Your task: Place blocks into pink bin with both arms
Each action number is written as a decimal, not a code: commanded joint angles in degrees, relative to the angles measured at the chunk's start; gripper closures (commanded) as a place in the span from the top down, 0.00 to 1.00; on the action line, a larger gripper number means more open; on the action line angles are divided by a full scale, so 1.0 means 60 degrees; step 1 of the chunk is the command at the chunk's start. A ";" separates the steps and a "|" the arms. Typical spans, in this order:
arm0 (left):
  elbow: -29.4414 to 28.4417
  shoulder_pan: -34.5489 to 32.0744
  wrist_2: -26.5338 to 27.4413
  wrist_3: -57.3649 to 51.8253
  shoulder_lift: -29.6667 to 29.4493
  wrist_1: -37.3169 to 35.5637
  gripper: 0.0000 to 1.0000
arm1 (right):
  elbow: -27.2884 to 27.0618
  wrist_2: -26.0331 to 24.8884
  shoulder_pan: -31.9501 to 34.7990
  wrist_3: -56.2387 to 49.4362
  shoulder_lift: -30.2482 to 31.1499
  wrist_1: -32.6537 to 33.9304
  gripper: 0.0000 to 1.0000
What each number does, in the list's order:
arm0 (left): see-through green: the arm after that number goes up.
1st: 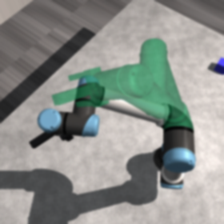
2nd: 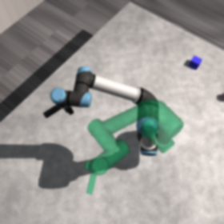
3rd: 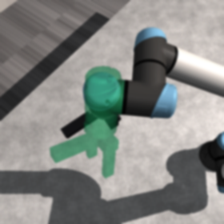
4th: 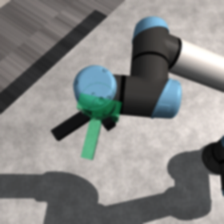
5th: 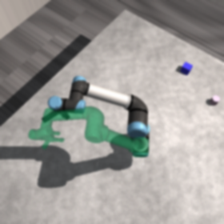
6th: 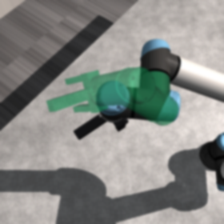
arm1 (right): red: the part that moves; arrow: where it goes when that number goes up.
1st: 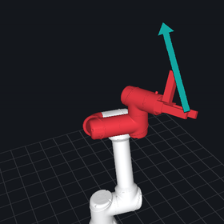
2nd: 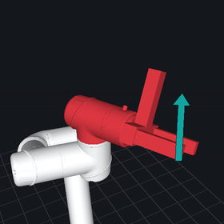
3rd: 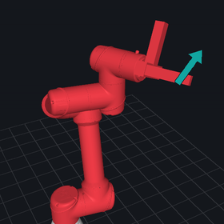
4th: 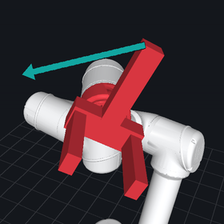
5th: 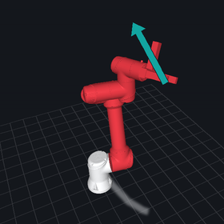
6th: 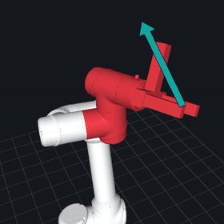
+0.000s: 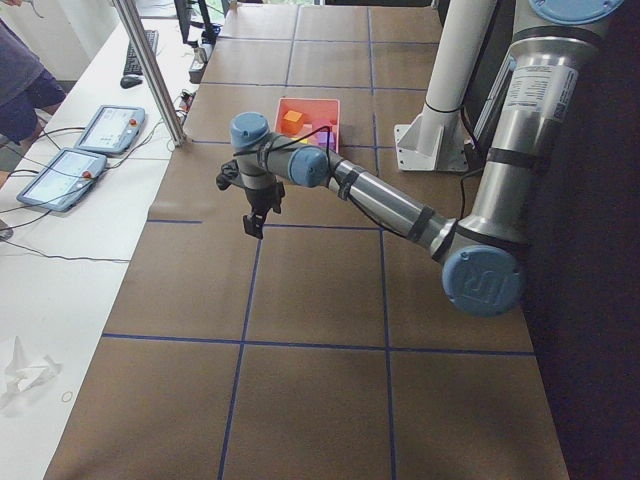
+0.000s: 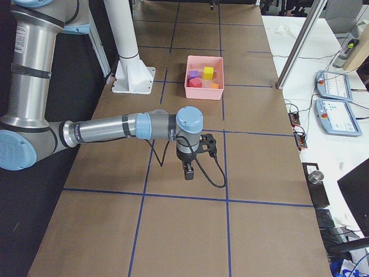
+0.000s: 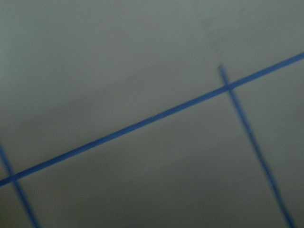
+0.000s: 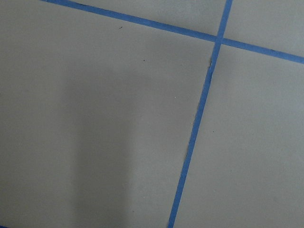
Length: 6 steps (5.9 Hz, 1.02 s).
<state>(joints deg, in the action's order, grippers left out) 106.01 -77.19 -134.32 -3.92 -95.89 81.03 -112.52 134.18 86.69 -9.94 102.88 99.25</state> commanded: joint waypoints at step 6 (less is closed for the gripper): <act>0.0085 -0.1636 -0.0040 -0.0752 0.2665 -0.0043 1.00 | 0.0003 0.0093 0.0244 0.0104 0.0403 -0.0017 1.00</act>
<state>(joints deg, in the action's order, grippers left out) 106.11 -86.97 -134.63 -8.37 -80.38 80.82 -112.51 134.73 88.15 -9.36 105.30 99.14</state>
